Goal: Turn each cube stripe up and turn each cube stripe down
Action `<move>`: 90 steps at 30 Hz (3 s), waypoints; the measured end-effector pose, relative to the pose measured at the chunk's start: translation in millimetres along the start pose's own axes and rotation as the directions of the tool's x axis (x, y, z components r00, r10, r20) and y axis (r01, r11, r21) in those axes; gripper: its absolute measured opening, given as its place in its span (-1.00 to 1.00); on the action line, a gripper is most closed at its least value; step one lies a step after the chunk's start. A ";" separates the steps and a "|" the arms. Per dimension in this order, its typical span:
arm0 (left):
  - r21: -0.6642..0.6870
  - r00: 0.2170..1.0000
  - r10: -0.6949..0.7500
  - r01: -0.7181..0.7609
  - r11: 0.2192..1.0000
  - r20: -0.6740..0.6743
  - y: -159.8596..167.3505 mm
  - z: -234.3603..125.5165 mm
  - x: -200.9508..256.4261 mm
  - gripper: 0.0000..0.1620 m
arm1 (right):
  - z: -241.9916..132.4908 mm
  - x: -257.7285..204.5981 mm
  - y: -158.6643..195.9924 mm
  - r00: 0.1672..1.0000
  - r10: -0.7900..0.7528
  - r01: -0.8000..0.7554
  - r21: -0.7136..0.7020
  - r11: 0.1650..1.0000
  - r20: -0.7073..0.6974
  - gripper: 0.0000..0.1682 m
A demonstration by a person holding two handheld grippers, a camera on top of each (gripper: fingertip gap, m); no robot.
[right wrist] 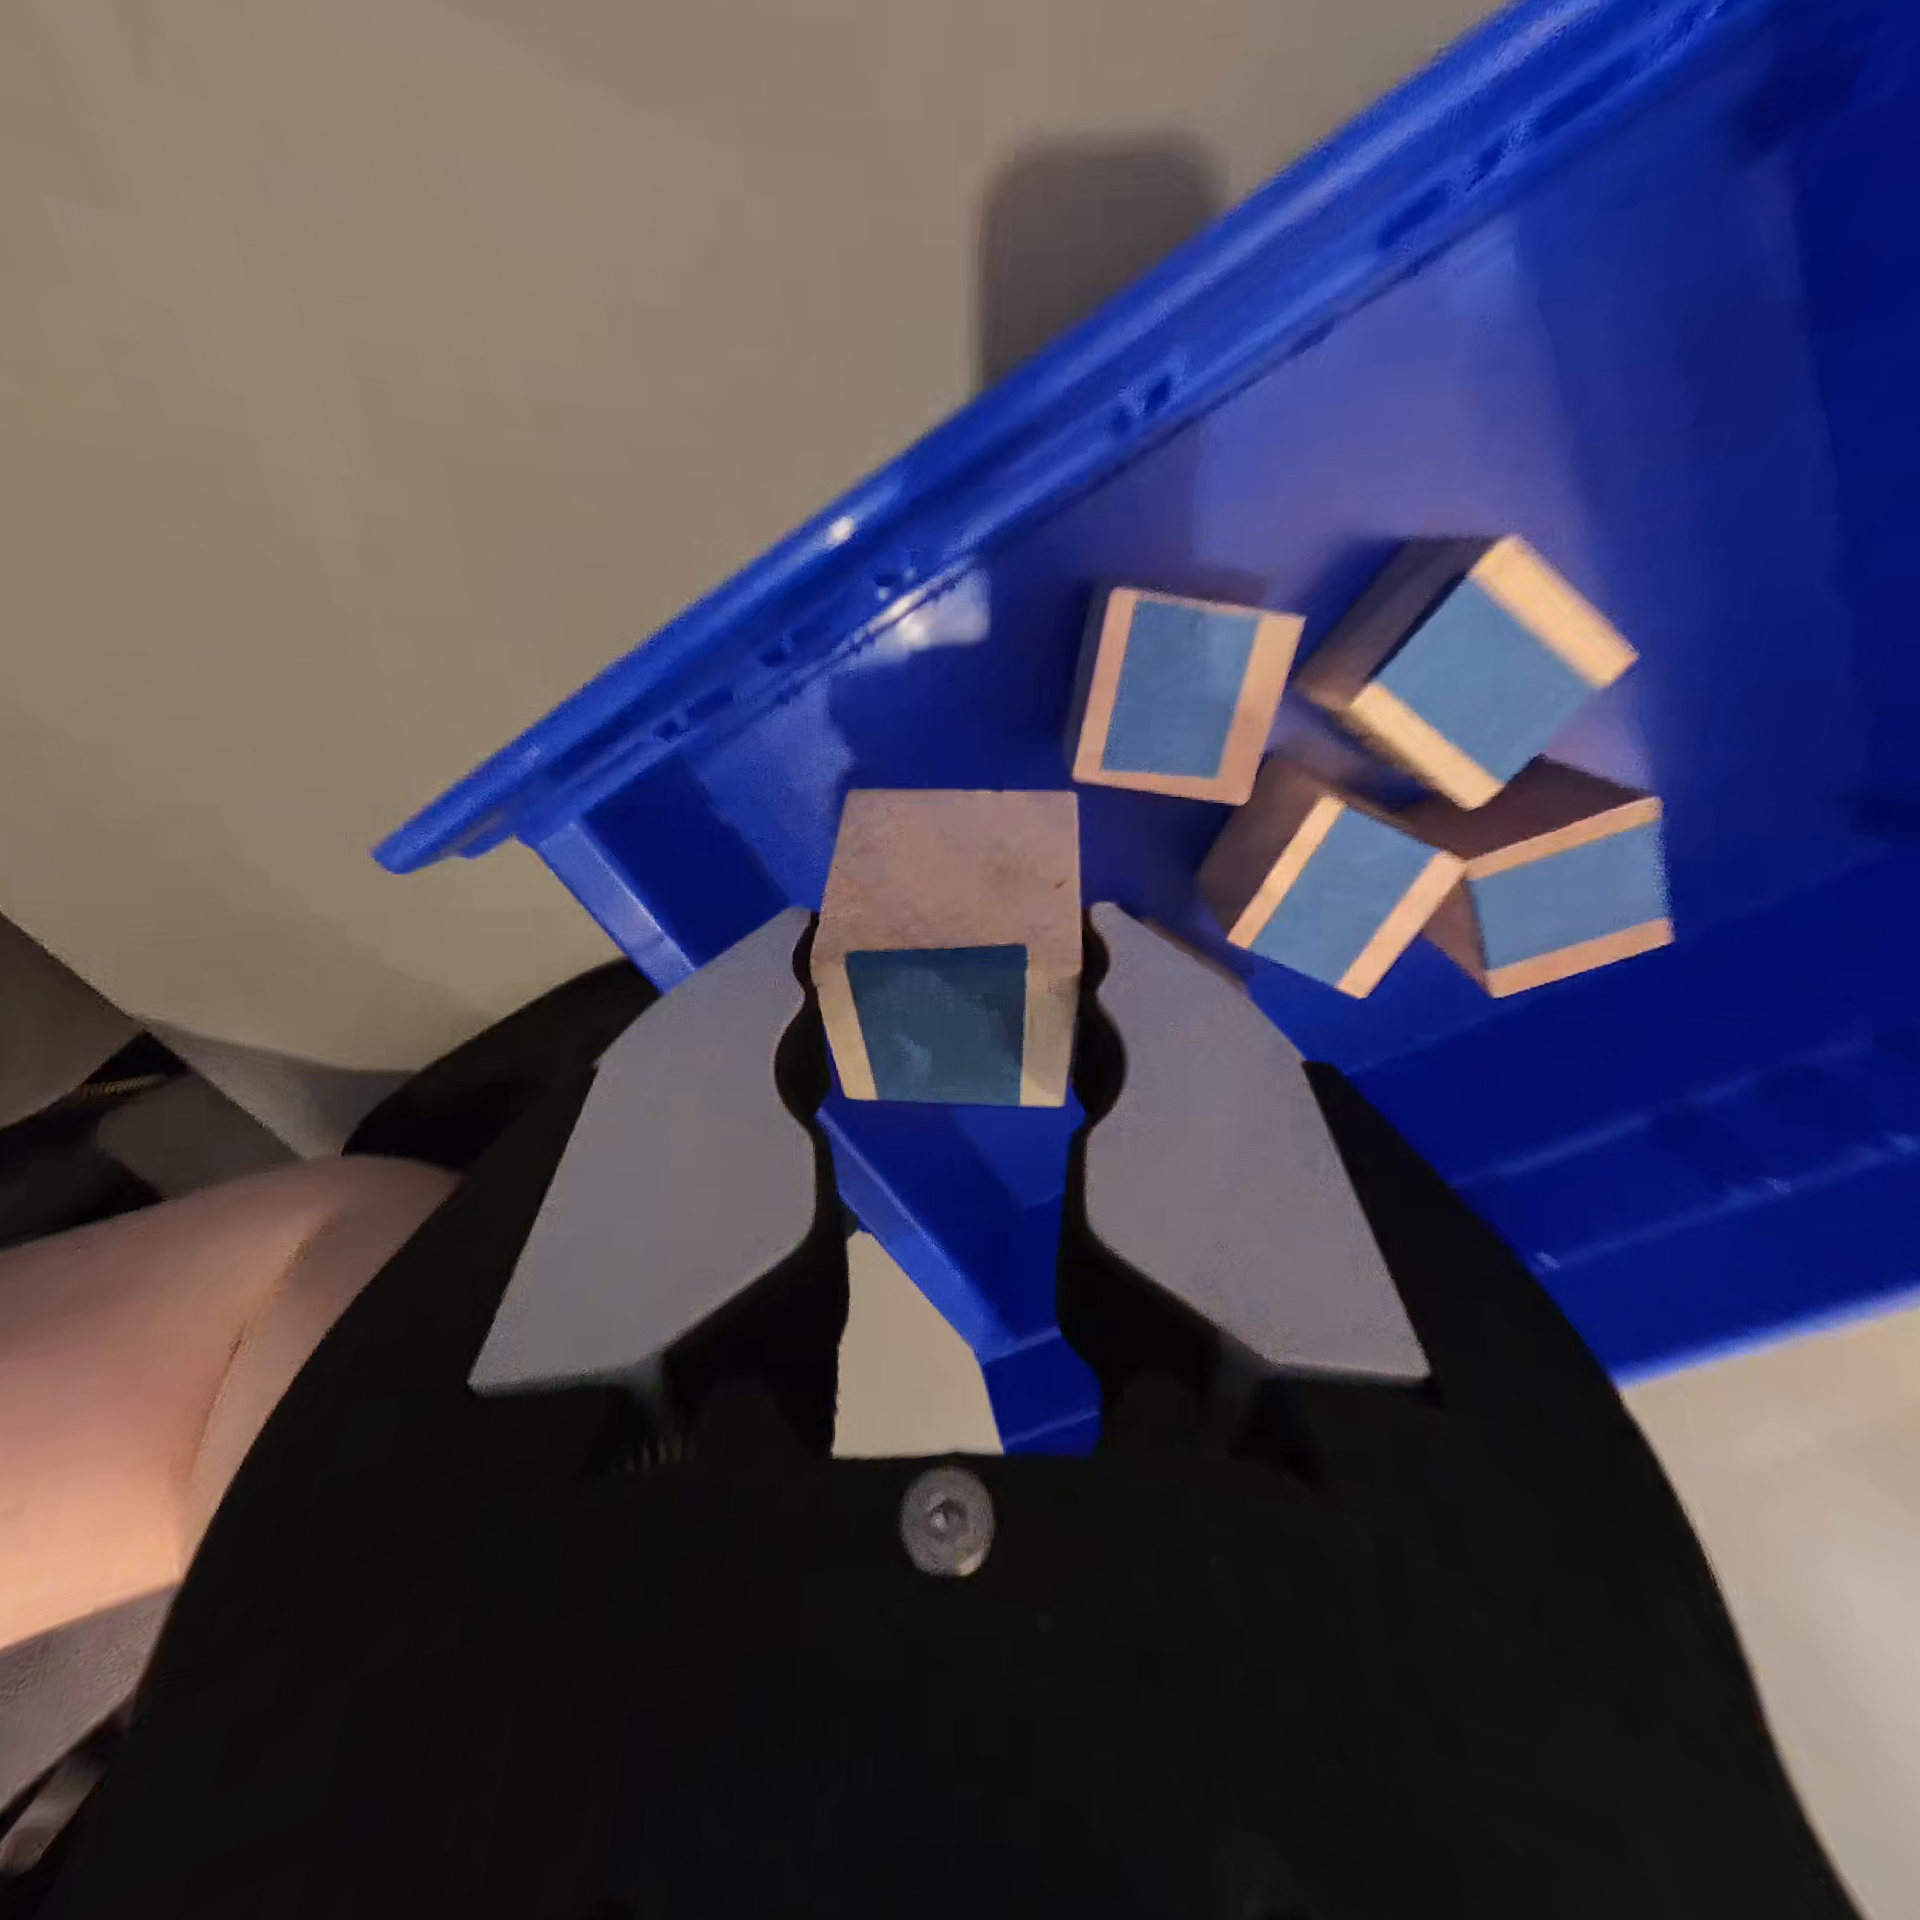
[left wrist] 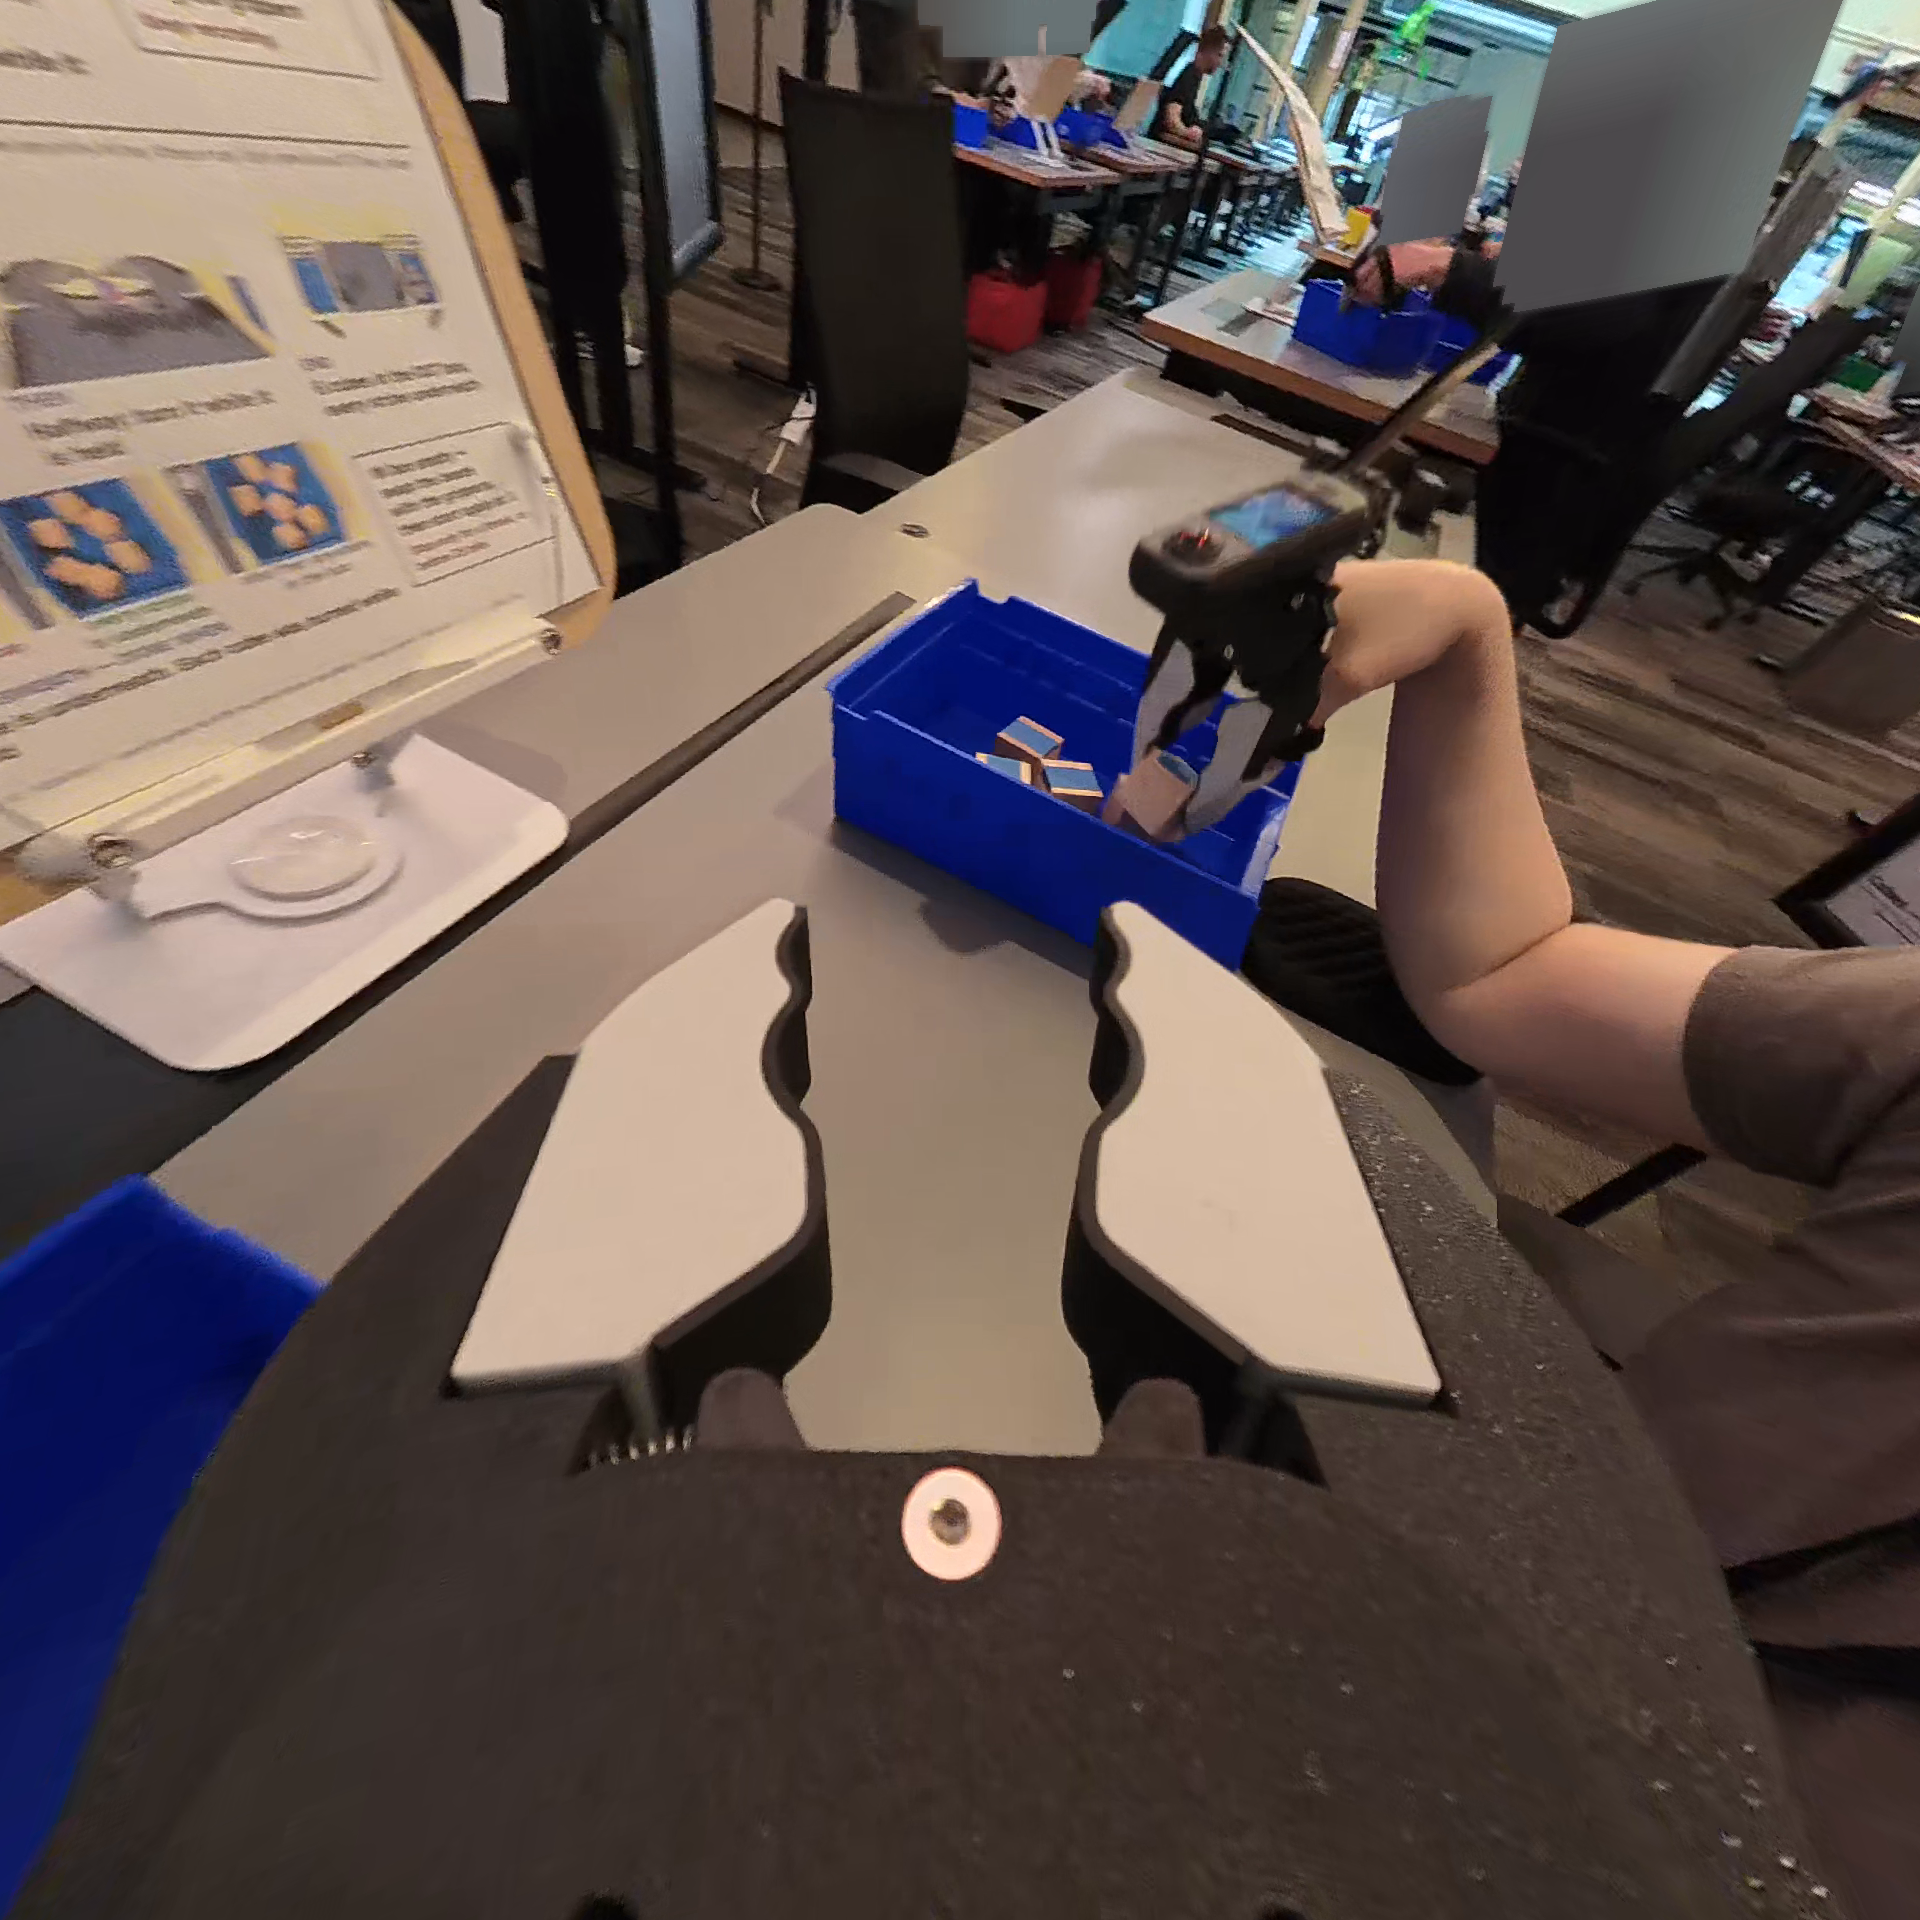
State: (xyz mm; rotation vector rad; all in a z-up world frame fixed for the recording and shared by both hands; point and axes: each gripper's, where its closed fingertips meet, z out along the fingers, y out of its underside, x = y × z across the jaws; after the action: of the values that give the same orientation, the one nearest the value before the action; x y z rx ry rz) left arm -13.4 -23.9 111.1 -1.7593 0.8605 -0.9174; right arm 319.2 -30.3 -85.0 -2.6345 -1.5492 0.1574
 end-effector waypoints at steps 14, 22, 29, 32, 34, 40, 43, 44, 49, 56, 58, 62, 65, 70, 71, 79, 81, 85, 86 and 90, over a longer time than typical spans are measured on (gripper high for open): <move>0.084 0.868 -0.125 0.097 0.992 0.480 10.0 -115.4 -93.5 -0.26 | 66.5 15.6 14.9 0.988 0.132 -0.102 -0.308 0.946 0.076 -0.44; 0.169 0.800 -0.204 0.130 0.977 0.564 12.9 -151.2 -114.3 -0.25 | 66.4 21.3 7.5 0.991 0.129 -0.116 -0.287 0.951 0.028 -0.39; 0.122 0.601 -0.232 0.218 0.968 0.765 51.1 -187.7 -164.3 -0.06 | 34.5 15.4 -4.1 0.994 0.103 -0.100 -0.099 0.990 0.026 -0.30; 0.145 0.612 -0.272 0.250 0.957 0.742 56.6 -191.7 -166.6 -0.08 | 22.8 18.8 4.5 0.992 0.123 -0.122 -0.068 0.990 0.003 -0.31; 0.155 0.576 -0.277 0.252 0.955 0.769 59.4 -201.5 -170.4 -0.11 | 8.7 25.7 9.3 0.988 0.149 -0.149 -0.011 0.989 -0.030 -0.31; 0.099 0.496 -0.296 0.384 0.918 0.816 98.2 -215.1 -188.7 -0.07 | -68.1 105.9 38.9 0.835 0.418 -0.287 0.364 0.886 -0.357 -0.33; 0.042 0.473 -0.310 0.496 0.868 0.825 130.7 -213.6 -202.8 -0.11 | -79.5 142.3 68.7 0.680 0.681 -0.500 0.506 0.702 -0.272 -0.35; 0.020 0.454 -0.300 0.525 0.851 0.839 140.6 -215.4 -205.6 -0.07 | -75.1 146.3 71.5 0.672 0.706 -0.529 0.524 0.668 -0.222 -0.35; -0.062 0.460 -0.306 0.628 0.776 0.833 169.6 -206.7 -202.1 -0.09 | -35.4 150.0 89.2 0.659 0.735 -0.642 0.391 0.660 -0.159 -0.40; -0.186 0.432 -0.277 0.764 0.618 0.858 216.8 -193.0 -203.4 -0.15 | 7.7 149.9 86.5 0.629 0.773 -0.739 0.246 0.627 -0.077 -0.57; -0.222 0.420 -0.253 0.798 0.560 0.871 231.7 -191.0 -203.9 -0.24 | 17.6 141.3 83.6 0.653 0.757 -0.741 0.190 0.644 -0.024 -0.89; -0.237 0.434 -0.277 0.810 0.537 0.857 237.1 -171.3 -209.8 -0.71 | 21.6 140.9 84.2 0.636 0.771 -0.759 0.156 0.632 -0.034 -0.90; -0.268 0.432 -0.221 0.809 0.523 0.874 237.6 -166.8 -210.3 -0.85 | 22.2 139.4 80.0 0.631 0.774 -0.763 0.143 0.631 -0.053 -0.90; -0.356 0.502 -0.188 0.787 0.503 0.844 232.7 -135.4 -196.3 -0.93 | 26.2 127.2 49.8 0.661 0.750 -0.742 0.124 0.659 -0.029 -0.91; -0.376 0.512 -0.167 0.782 0.496 0.843 231.6 -128.7 -193.3 -0.92 | 27.3 123.3 41.4 0.677 0.735 -0.728 0.115 0.675 -0.027 -0.91; -0.468 0.594 -0.104 0.718 0.515 0.797 221.2 -75.8 -174.6 -0.89 | 37.1 84.0 -26.9 0.791 0.609 -0.605 0.076 0.792 -0.049 -0.91; -0.497 0.614 -0.074 0.700 0.513 0.786 220.1 -67.5 -170.3 -0.87 | 38.8 78.2 -38.0 0.802 0.595 -0.592 0.076 0.803 -0.042 -0.91; -0.541 0.654 -0.052 0.665 0.515 0.755 217.5 -49.0 -160.8 -0.86 | 40.7 84.5 -55.2 0.811 0.581 -0.577 0.068 0.814 -0.071 -0.85; -0.550 0.662 -0.047 0.658 0.514 0.748 217.0 -45.3 -158.6 -0.86 | 41.4 87.6 -59.4 0.810 0.581 -0.578 0.067 0.814 -0.072 -0.84; -0.589 0.695 -0.026 0.628 0.508 0.719 216.1 -32.6 -149.0 -0.85 | 43.5 87.2 -60.0 0.803 0.594 -0.595 -0.005 0.804 -0.038 -0.87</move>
State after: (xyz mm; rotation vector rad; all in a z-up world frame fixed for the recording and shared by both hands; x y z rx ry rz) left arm -145.1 23.1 -113.4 -2.9222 0.4387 0.0054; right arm 303.8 75.9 -124.9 -3.0211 -0.6518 0.1314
